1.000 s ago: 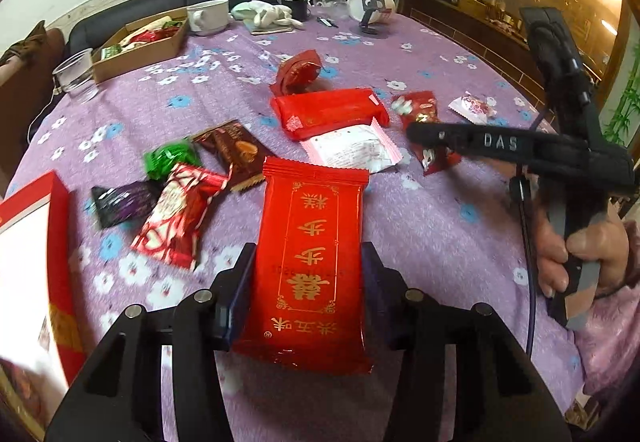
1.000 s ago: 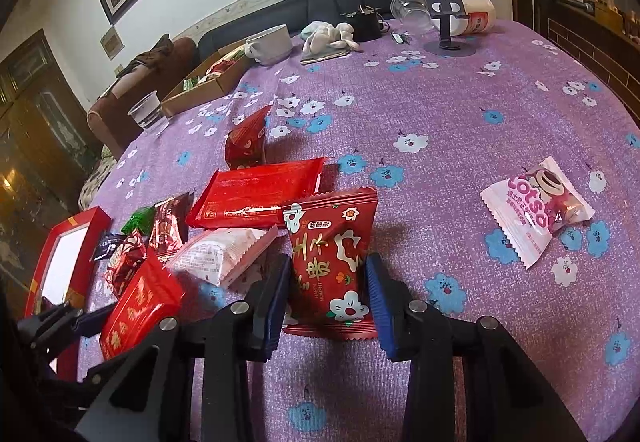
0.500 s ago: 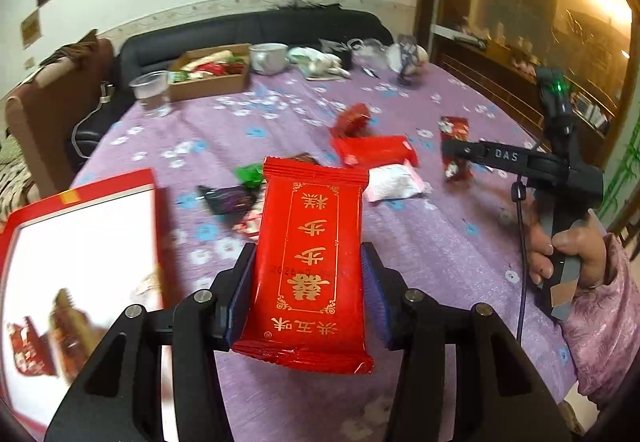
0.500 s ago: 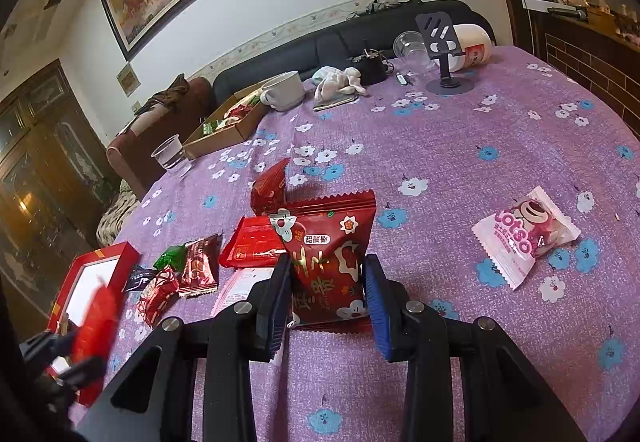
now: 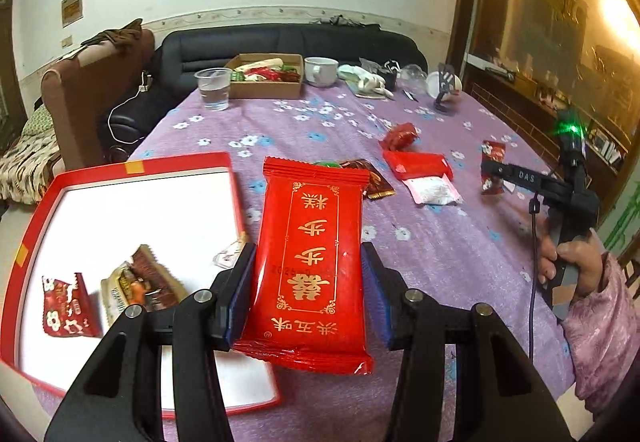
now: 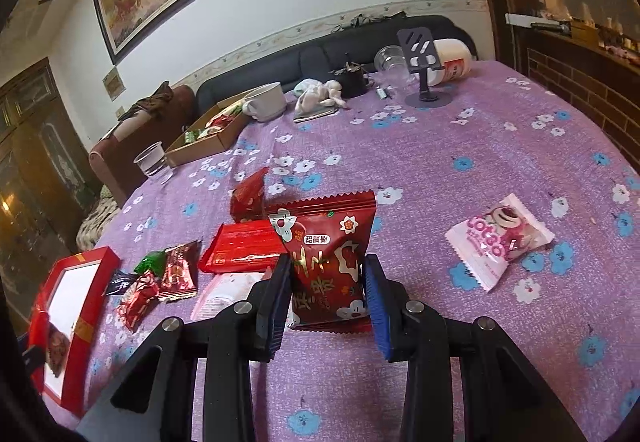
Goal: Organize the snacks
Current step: 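Release both red packets into the white box with both tools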
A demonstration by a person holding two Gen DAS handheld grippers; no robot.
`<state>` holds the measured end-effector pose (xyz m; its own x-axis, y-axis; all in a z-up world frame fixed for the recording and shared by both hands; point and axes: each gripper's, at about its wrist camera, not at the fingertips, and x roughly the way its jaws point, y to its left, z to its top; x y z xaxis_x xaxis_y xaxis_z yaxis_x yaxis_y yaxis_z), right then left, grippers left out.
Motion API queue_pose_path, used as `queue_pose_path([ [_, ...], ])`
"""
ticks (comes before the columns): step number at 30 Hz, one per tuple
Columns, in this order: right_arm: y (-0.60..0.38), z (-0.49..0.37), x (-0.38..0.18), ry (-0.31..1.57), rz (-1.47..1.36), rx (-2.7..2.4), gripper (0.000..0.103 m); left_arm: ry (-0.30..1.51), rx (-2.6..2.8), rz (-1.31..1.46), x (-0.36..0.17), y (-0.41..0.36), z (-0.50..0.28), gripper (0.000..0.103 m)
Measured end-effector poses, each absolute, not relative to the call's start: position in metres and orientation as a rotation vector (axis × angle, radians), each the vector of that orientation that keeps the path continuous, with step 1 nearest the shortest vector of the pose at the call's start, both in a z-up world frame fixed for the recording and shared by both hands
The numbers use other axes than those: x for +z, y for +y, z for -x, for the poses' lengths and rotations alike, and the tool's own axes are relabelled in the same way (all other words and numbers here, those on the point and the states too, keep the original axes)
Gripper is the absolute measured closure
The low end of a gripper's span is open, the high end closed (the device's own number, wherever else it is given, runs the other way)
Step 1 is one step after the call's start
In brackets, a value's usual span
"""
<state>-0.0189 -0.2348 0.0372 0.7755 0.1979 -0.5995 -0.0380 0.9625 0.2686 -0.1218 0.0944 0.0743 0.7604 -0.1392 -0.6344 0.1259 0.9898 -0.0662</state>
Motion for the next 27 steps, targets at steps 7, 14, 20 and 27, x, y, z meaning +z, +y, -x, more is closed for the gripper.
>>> queue_pose_path([
  [7, -0.235, 0.036, 0.046, 0.628, -0.282, 0.09, 0.067, 0.671, -0.103, 0.045, 0.079, 0.122, 0.134, 0.055],
  [14, -0.186, 0.047, 0.067, 0.624, -0.264, 0.211, 0.067, 0.654, -0.031, 0.094, 0.084, 0.158, 0.142, 0.055],
  [20, -0.102, 0.054, 0.084, 0.644, -0.187, 0.42, 0.067, 0.639, 0.037, 0.128, 0.087, 0.188, 0.148, 0.055],
  [27, -0.004, 0.058, 0.087, 0.691, -0.132, 0.63, 0.068, 0.637, 0.109, 0.139, 0.086, 0.215, 0.149, 0.055],
])
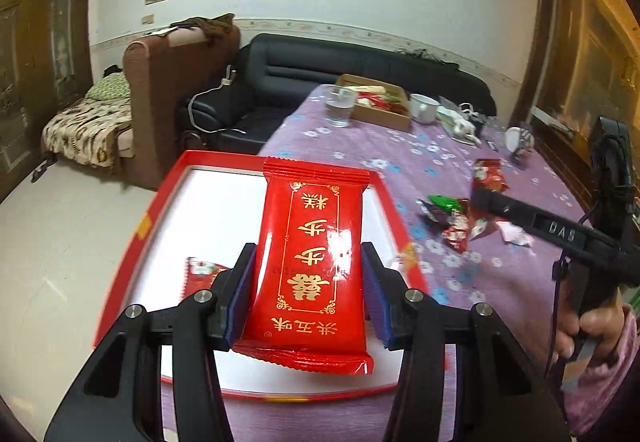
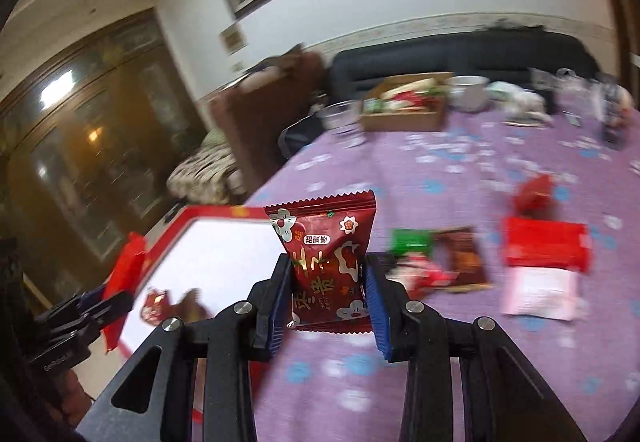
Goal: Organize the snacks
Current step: 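Release both red packets into the white box with both tools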
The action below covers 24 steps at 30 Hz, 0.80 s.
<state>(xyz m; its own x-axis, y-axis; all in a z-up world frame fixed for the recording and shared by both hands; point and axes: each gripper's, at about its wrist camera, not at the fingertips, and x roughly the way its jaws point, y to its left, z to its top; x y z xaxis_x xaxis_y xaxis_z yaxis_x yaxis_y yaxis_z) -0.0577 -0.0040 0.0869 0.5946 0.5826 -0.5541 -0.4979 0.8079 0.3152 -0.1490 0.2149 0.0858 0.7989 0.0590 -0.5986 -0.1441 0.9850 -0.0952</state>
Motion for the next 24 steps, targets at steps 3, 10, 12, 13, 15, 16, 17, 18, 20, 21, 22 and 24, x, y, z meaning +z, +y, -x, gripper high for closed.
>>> queue_pose_path([
  [3, 0.035, 0.061, 0.081, 0.725, -0.109, 0.704, 0.068, 0.648, 0.137, 0.143, 0.081, 0.225, 0.146, 0.055],
  [10, 0.094, 0.066, 0.065, 0.77, -0.041, 0.785, 0.068, 0.686, 0.18, 0.168, 0.066, 0.246, 0.14, 0.055],
  [12, 0.101, 0.065, 0.062, 0.78, -0.036, 0.796, 0.068, 0.691, 0.182, 0.173, 0.064, 0.25, 0.138, 0.055],
  [13, 0.104, 0.065, 0.061, 0.783, -0.03, 0.8, 0.068, 0.693, 0.183, 0.173, 0.063, 0.252, 0.137, 0.054],
  [15, 0.108, 0.065, 0.058, 0.789, -0.02, 0.805, 0.068, 0.697, 0.182, 0.17, 0.063, 0.254, 0.135, 0.054],
  [16, 0.11, 0.065, 0.056, 0.793, -0.017, 0.806, 0.068, 0.701, 0.179, 0.172, 0.062, 0.254, 0.133, 0.054],
  [17, 0.112, 0.065, 0.053, 0.797, -0.014, 0.808, 0.068, 0.706, 0.177, 0.172, 0.061, 0.254, 0.132, 0.054],
  [18, 0.114, 0.065, 0.052, 0.799, -0.012, 0.809, 0.068, 0.71, 0.176, 0.17, 0.06, 0.256, 0.131, 0.054],
  [20, 0.117, 0.066, 0.051, 0.802, -0.009, 0.811, 0.068, 0.718, 0.178, 0.162, 0.058, 0.255, 0.129, 0.054],
  [21, 0.118, 0.066, 0.05, 0.808, -0.008, 0.816, 0.068, 0.727, 0.176, 0.159, 0.056, 0.256, 0.128, 0.054],
  [22, 0.12, 0.065, 0.049, 0.809, -0.006, 0.818, 0.068, 0.735, 0.176, 0.157, 0.056, 0.256, 0.126, 0.054],
  [24, 0.122, 0.067, 0.048, 0.809, -0.003, 0.822, 0.068, 0.754, 0.192, 0.158, 0.052, 0.257, 0.125, 0.054],
])
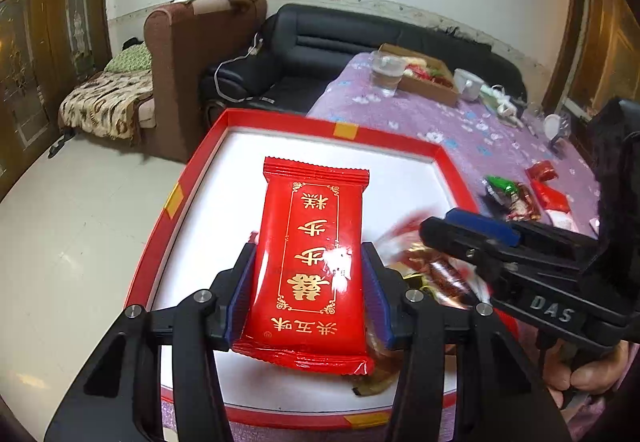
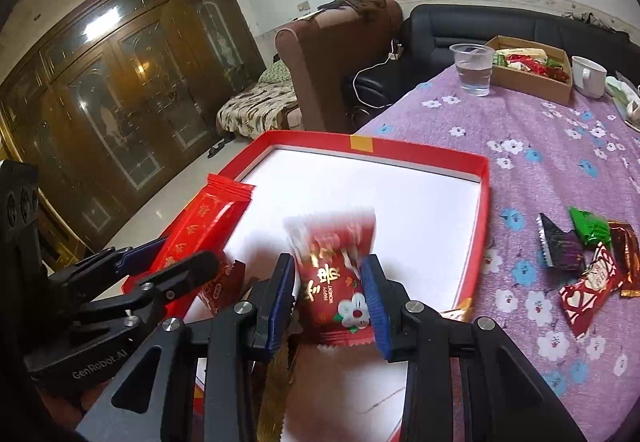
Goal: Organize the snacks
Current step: 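Release both red packets into the white box with both tools, then move the right tool to the pink LOTSO packet and grasp it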
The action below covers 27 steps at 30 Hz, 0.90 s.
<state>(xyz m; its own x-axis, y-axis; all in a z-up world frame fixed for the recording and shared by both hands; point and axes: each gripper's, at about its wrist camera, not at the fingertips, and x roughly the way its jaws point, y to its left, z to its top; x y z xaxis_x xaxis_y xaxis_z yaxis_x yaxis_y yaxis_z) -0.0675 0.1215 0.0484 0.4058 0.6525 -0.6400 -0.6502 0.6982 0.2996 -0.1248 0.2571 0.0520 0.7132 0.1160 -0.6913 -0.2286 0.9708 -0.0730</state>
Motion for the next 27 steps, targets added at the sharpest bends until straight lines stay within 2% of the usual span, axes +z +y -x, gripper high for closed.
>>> queue_pose_path([
  [2, 0.122, 0.067, 0.048, 0.813, -0.002, 0.822, 0.065, 0.754, 0.217, 0.159, 0.051, 0.26, 0.126, 0.053],
  [4, 0.12, 0.067, 0.049, 0.812, 0.002, 0.809, 0.065, 0.753, 0.243, 0.151, 0.053, 0.26, 0.127, 0.045],
  [6, 0.113, 0.066, 0.051, 0.811, -0.012, 0.796, 0.065, 0.733, 0.266, 0.138, 0.059, 0.259, 0.13, 0.027],
  [12, 0.073, 0.061, 0.063, 0.779, -0.074, 0.738, 0.06, 0.689, 0.235, 0.107, 0.074, 0.236, 0.134, 0.022],
  [27, -0.098, 0.035, 0.073, 0.731, -0.277, 0.478, 0.055, 0.669, 0.122, -0.131, 0.098, 0.108, 0.106, 0.022],
])
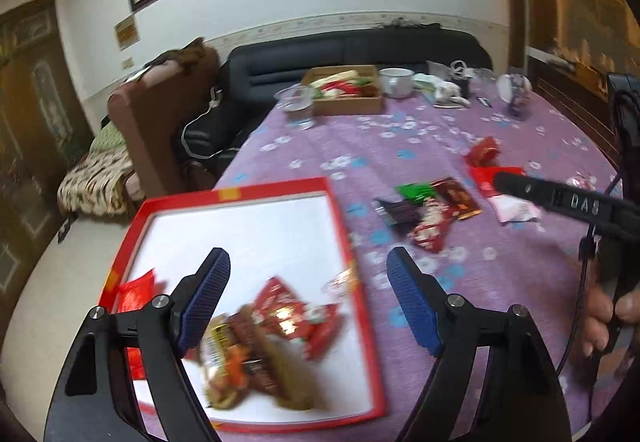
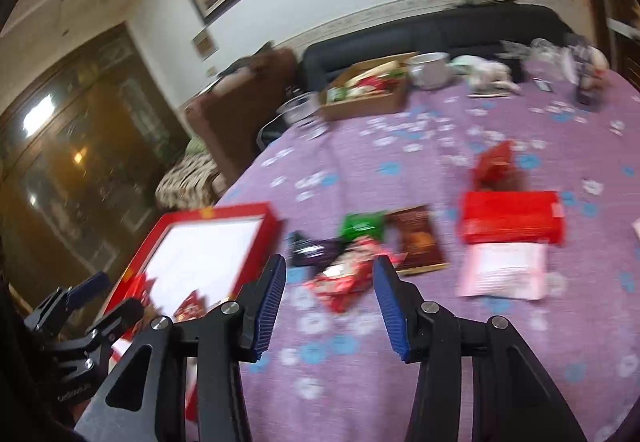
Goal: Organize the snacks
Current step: 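Move the right tool to the pink LOTSO packet and grasp it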
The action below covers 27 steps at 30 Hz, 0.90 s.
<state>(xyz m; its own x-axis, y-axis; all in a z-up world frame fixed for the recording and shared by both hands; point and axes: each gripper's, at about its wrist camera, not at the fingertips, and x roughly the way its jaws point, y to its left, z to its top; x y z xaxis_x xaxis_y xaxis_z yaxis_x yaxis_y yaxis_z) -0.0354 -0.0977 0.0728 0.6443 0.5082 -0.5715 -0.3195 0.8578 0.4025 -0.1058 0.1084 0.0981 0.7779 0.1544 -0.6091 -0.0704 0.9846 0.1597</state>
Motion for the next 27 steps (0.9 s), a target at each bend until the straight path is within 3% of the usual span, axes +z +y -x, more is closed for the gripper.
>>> queue_pose_path([
  [10, -0.242, 0.021, 0.071, 0.684, -0.416, 0.272, 0.05, 0.764, 0.07, -0.201, 0.081, 0.067, 0.084, 0.022],
  [17, -0.349, 0.003, 0.043, 0.747, -0.582, 0.107, 0.048, 0.836, 0.039, -0.205, 0.065, 0.053, 0.067, 0.022],
  [27, -0.351, -0.018, 0.02, 0.813, -0.594, 0.058, 0.048, 0.86, -0.07, -0.256, 0.062, 0.013, 0.045, 0.022],
])
